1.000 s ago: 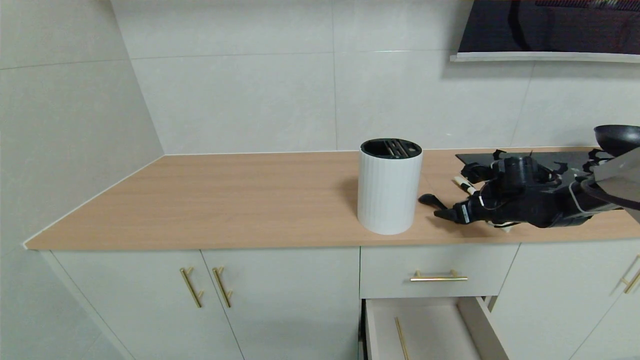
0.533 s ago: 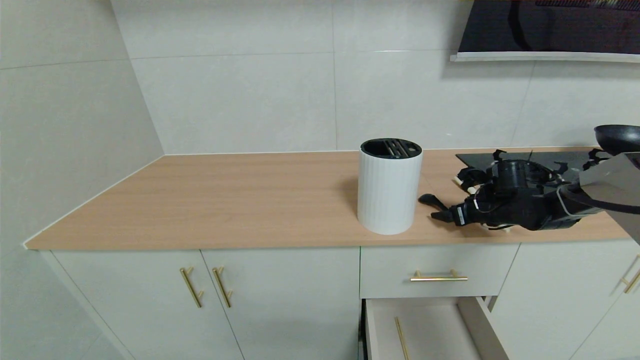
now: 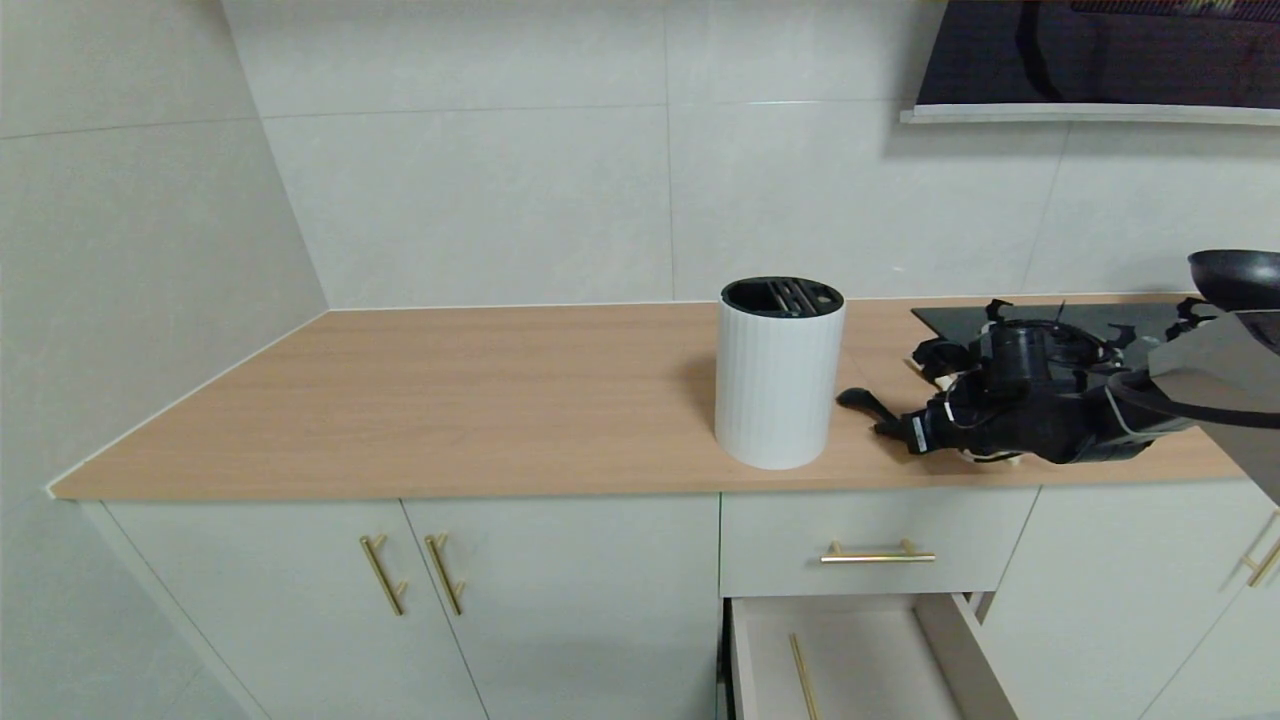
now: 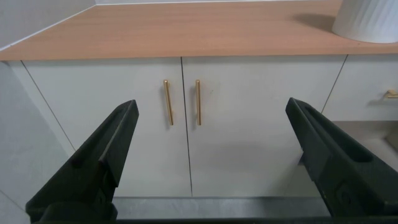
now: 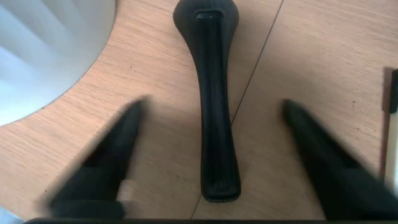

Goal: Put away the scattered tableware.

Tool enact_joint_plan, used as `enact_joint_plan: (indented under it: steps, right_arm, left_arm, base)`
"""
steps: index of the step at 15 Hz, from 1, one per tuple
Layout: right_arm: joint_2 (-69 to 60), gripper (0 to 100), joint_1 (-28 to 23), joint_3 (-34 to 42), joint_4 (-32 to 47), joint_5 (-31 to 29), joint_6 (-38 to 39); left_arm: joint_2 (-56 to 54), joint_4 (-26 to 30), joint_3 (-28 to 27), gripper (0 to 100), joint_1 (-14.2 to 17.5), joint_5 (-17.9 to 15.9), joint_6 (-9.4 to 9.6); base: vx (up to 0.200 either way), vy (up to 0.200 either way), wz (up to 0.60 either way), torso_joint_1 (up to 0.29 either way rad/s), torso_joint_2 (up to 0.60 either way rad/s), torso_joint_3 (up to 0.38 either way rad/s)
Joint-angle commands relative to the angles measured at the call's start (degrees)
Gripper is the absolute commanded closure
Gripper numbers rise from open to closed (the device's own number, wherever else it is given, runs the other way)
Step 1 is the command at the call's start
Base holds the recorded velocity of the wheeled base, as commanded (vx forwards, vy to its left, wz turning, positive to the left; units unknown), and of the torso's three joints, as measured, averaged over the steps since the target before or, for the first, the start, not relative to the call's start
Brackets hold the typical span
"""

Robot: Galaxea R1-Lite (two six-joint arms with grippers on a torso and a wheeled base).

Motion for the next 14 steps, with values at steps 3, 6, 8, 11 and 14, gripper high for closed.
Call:
enact_joint_plan:
  steps: [3,6,8,11,14]
  right_arm:
    - [0.21,100,0.01,0.0,0.21,-0.1,-0.02]
    - [-0.14,100,0.63,-1.05,0.3,-1.77,3.23]
    - [-2.34,100,1.6,-1.49,0.74,-7.4,7.19]
    - [-17.98,100,5.46,4.57,11.19,-16.01,16.94]
    - [-32.75,100,9.86,14.15,19.1,-20.49,22.22]
  left_arm:
    - [0.0,-0.01,0.0,0,0.02,0.02,0.02]
    - [0.0,-0.01,0.0,0,0.02,0.02,0.02]
    - [0.0,-0.01,0.0,0,0.02,0.02,0.02]
    - [0.0,-0.01,0.0,0,0.02,0.02,0.02]
    - [0.0,-0.01,0.0,0,0.02,0.02,0.02]
  base:
    - [0.0,0.0,0.0,0.0,0.0,0.0]
    - [0.0,0.0,0.0,0.0,0.0,0.0]
    - [0.0,0.0,0.0,0.0,0.0,0.0]
    - [0.0,0.0,0.0,0.0,0.0,0.0]
    - [0.0,0.0,0.0,0.0,0.0,0.0]
